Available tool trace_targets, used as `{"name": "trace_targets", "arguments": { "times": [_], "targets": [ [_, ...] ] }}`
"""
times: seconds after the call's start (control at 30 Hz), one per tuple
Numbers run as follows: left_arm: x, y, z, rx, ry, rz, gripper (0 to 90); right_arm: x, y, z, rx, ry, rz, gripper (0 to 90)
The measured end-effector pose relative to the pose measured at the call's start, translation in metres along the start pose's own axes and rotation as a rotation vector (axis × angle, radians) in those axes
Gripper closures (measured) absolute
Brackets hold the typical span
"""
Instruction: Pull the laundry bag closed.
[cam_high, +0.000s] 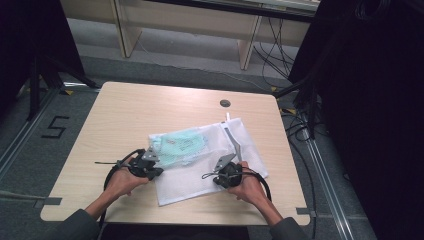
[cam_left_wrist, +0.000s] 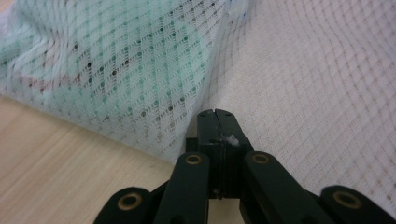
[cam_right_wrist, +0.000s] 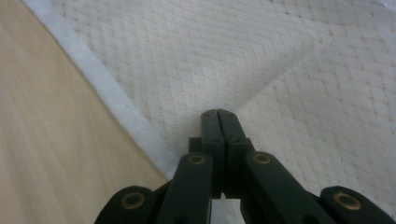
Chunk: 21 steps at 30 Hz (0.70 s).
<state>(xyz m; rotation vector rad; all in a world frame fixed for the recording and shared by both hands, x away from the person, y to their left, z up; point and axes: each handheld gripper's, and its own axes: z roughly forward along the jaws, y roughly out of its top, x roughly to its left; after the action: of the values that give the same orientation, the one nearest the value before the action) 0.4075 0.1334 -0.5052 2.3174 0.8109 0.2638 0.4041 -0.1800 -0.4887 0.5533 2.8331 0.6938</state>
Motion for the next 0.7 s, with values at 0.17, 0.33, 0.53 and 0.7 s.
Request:
{"name": "trace_targets", "arguments": {
  "times": [0.17, 0.33, 0.53, 0.7],
  "targets": [
    [0.011, -0.005, -0.006, 0.015, 0.031, -0.012, 89.7, 0.014, 0.011, 0.005, -0.008, 0.041, -0.031, 90.0],
    [0.019, -0.009, -0.009, 0.019, 0.04, -0.03, 89.7, 0.024, 0.017, 0.008, -0.011, 0.054, -0.063, 90.0],
    [0.022, -0.011, -0.014, 0.047, 0.052, -0.007, 89.7, 0.033, 0.023, 0.011, -0.008, 0.073, -0.057, 90.0],
    [0.028, -0.017, -0.021, 0.064, 0.056, 0.006, 89.7, 0.038, 0.026, 0.014, -0.029, 0.088, -0.092, 90.0]
  ]
}}
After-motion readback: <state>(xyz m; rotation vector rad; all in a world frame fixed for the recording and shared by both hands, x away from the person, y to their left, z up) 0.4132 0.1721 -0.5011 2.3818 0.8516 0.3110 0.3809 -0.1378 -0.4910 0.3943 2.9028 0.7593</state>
